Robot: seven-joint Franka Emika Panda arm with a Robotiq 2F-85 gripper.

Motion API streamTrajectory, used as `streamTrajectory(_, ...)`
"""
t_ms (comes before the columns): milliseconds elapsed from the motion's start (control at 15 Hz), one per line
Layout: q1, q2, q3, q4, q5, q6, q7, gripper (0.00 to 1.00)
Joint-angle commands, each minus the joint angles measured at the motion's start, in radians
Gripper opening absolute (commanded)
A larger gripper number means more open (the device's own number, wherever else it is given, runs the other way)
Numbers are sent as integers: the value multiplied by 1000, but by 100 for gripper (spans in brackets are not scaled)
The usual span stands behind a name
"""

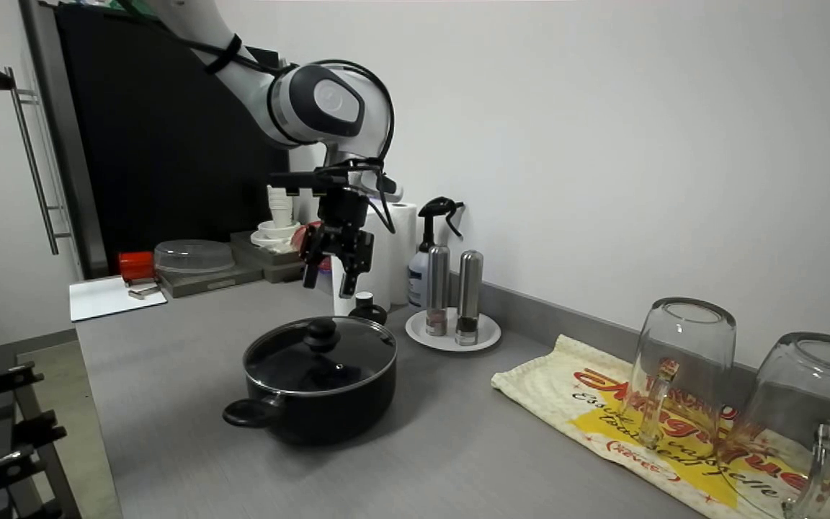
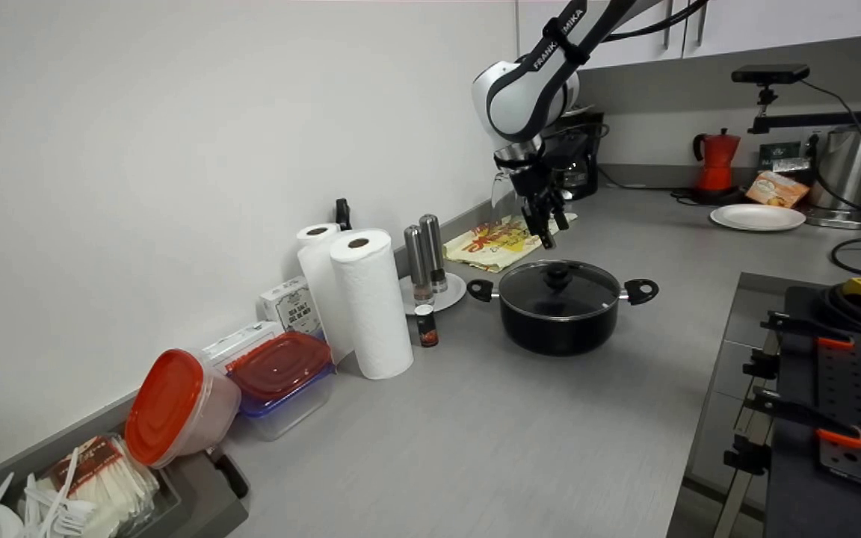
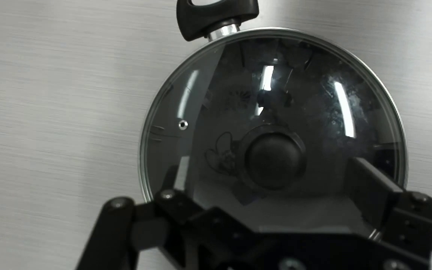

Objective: Pick up the lid from the pot and put it on the counter

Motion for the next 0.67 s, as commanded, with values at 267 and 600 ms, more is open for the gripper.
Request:
streamTrajectory(267,-1,15,16,-39,59,5,16,100)
streamTrajectory(600,2,34,10,-29,73,6,20,100)
